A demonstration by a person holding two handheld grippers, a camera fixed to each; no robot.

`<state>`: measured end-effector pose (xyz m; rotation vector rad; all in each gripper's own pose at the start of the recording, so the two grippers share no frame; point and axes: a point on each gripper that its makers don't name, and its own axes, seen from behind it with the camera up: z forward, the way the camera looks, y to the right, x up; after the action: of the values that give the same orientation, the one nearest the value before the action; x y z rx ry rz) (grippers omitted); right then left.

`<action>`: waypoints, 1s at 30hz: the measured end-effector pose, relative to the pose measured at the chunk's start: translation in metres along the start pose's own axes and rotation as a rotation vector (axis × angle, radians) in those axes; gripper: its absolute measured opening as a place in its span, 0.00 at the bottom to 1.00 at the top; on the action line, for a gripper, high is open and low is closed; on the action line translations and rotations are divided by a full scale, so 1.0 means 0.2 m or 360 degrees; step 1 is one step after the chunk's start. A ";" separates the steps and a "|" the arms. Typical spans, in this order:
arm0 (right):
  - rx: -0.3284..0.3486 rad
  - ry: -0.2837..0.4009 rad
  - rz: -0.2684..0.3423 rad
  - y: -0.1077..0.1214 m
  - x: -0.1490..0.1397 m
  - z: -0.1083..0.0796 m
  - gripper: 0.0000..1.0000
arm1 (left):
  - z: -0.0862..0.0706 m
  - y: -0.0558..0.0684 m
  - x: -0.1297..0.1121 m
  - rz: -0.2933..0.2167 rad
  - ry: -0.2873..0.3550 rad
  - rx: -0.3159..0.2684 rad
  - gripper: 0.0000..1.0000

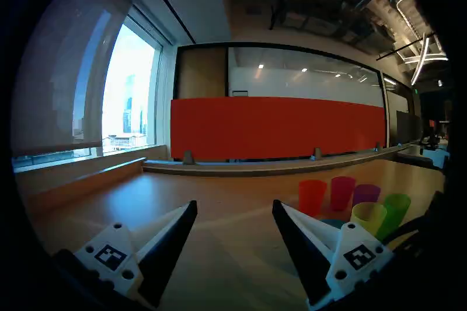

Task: Pour water

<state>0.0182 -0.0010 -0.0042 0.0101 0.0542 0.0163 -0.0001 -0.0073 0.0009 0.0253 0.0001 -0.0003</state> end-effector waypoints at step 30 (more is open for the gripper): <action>-0.0020 -0.0085 -0.0027 0.01 -0.09 0.02 0.99 | 0.00 0.00 0.00 0.0000 0.0000 0.0000 0.96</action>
<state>0.0005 0.0010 0.0007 -0.0026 0.0005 -0.0003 -0.0001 -0.0071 0.0006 0.0253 0.0000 -0.0001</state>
